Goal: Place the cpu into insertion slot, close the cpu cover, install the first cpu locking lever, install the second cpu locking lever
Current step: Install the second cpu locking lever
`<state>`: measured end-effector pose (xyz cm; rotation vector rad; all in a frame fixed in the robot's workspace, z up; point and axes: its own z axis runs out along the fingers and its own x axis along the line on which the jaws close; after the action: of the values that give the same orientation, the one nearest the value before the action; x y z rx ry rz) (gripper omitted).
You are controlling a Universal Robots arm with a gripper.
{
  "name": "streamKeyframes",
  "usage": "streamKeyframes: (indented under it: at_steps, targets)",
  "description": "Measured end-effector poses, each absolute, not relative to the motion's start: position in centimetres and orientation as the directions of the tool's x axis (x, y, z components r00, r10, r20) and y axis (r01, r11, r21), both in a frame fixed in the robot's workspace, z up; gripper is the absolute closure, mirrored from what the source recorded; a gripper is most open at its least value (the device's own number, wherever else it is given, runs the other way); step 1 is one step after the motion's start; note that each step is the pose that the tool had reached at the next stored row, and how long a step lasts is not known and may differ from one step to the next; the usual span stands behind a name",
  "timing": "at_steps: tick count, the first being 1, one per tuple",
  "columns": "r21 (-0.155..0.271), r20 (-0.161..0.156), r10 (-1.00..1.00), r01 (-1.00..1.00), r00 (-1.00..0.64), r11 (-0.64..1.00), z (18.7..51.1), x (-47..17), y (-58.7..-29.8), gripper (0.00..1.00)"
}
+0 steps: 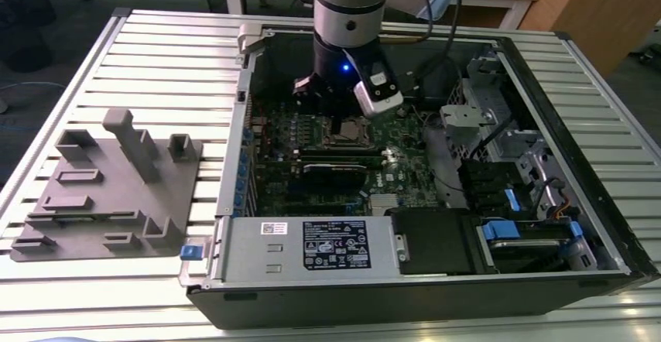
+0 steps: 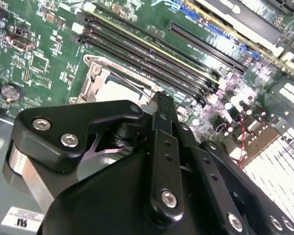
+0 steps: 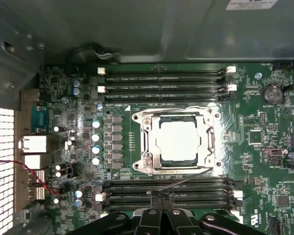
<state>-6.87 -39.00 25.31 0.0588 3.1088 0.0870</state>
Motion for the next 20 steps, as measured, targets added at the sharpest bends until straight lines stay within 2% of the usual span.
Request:
streamKeyframes:
  at_steps: [8, 20]
  targets:
    - [0.031, -0.03, 0.038, 0.037, -0.999, 0.999, 24.1, -6.8, -38.9, 0.89]
    - [0.023, -0.03, 0.034, 0.033, -0.999, 0.999, 22.8, -6.6, -38.1, 0.89]
